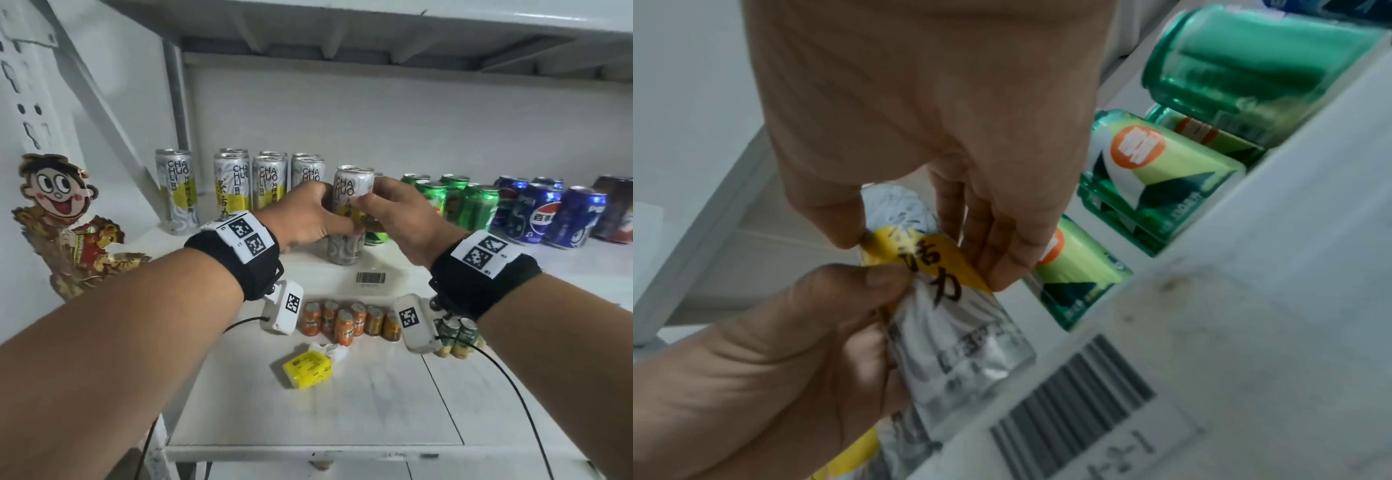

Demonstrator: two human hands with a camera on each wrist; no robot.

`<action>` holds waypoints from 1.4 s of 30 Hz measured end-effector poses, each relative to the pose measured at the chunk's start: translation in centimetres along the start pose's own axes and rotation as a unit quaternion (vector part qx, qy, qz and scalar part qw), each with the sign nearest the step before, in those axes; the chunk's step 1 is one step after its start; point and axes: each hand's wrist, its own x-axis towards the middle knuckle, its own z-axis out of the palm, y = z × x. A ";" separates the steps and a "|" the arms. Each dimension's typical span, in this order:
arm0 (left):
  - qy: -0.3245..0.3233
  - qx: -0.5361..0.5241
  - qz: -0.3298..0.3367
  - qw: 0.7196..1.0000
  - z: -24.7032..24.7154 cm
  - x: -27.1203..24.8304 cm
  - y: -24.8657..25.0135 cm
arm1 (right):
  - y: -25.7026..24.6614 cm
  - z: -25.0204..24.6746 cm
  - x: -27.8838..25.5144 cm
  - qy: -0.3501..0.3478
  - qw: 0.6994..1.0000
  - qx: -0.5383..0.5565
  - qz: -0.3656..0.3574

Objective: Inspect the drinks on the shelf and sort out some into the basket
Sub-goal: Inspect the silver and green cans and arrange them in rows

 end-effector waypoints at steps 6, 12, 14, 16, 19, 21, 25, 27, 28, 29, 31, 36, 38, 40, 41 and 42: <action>0.021 -0.049 -0.033 0.998 2.3 -0.4 -2.1 | 2.8 -1.4 0.5 -0.015 0.998 0.047 -0.036; 0.086 0.050 -0.016 0.995 3.4 -1.9 -3.7 | 5.0 -2.0 0.3 -0.060 0.994 0.085 -0.042; 0.111 0.057 -0.011 0.992 3.5 -1.9 -3.7 | 5.0 -1.9 0.4 -0.075 0.992 0.092 -0.035; 0.124 0.039 -0.004 0.992 3.7 -2.0 -3.6 | 4.8 -2.0 0.3 -0.085 0.992 0.091 -0.032; 0.129 0.003 0.010 0.992 3.7 -2.3 -3.5 | 4.6 -2.3 -0.1 -0.098 0.992 0.067 -0.033; 0.127 -0.017 0.013 0.992 3.8 -2.4 -3.4 | 4.4 -2.6 -0.5 -0.109 0.992 0.048 -0.040; 0.112 -0.048 0.007 0.993 4.0 -2.4 -3.2 | 4.0 -2.7 -0.8 -0.113 0.992 0.034 -0.050; 0.112 -0.057 0.007 0.992 3.9 -2.5 -3.2 | 3.8 -2.6 -0.8 -0.114 0.992 0.026 -0.055; 0.111 -0.062 0.006 0.992 3.9 -2.5 -3.3 | 3.9 -2.6 -0.7 -0.115 0.992 0.024 -0.055; 0.108 -0.066 0.005 0.992 3.8 -2.5 -3.4 | 3.9 -2.5 -0.7 -0.117 0.991 0.024 -0.053; 0.105 -0.068 0.007 0.992 3.8 -2.4 -3.6 | 4.1 -2.4 -0.6 -0.123 0.991 0.031 -0.047; 0.108 -0.060 0.012 0.992 3.7 -2.2 -3.8 | 4.4 -2.2 -0.2 -0.109 0.993 -0.006 -0.052; 0.102 -0.058 0.009 0.993 3.7 -2.2 -3.9 | 4.4 -2.3 -0.3 -0.103 0.993 -0.020 -0.060; 0.093 -0.056 0.004 0.994 3.7 -2.1 -3.9 | 4.5 -2.3 -0.4 -0.100 0.993 -0.020 -0.062; 0.089 -0.052 0.000 0.995 3.6 -2.1 -3.9 | 4.4 -2.2 -0.5 -0.101 0.993 -0.019 -0.063; 0.085 -0.041 -0.004 0.996 3.5 -2.2 -3.8 | 4.4 -2.1 -0.6 -0.102 0.992 -0.019 -0.066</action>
